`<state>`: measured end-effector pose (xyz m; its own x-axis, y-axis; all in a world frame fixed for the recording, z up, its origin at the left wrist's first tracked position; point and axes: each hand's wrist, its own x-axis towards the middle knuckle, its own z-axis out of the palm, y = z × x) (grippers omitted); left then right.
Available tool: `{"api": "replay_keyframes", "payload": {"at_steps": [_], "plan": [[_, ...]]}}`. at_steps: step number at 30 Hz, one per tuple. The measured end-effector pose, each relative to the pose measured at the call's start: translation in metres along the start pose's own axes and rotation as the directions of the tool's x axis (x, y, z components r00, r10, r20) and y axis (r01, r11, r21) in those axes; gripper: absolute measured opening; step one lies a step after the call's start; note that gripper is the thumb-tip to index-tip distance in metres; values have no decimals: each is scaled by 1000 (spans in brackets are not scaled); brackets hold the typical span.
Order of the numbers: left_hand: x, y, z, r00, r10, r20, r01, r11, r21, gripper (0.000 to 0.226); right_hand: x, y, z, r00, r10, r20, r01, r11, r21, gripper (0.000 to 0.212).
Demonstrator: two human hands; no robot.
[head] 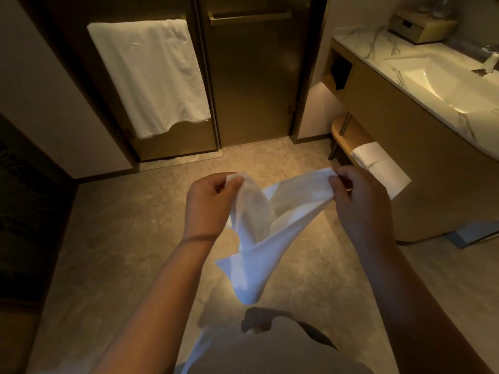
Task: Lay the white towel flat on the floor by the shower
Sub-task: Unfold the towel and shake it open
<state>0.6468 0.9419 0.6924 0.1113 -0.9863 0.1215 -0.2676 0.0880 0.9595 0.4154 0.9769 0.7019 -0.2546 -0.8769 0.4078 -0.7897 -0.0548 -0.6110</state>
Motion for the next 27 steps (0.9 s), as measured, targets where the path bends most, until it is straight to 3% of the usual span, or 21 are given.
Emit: {"api": "replay_keyframes", "payload": {"at_steps": [20,27], "plan": [[16,-33,-39,977,-90,-194,108,990,85,11,4,47,-7,967,218,-129,-214,976,40,22],[22,-36,-50,967,-86,-239,124,981,149,19,8,55,-13,960,245,-134,-243,969,31,25]]}}
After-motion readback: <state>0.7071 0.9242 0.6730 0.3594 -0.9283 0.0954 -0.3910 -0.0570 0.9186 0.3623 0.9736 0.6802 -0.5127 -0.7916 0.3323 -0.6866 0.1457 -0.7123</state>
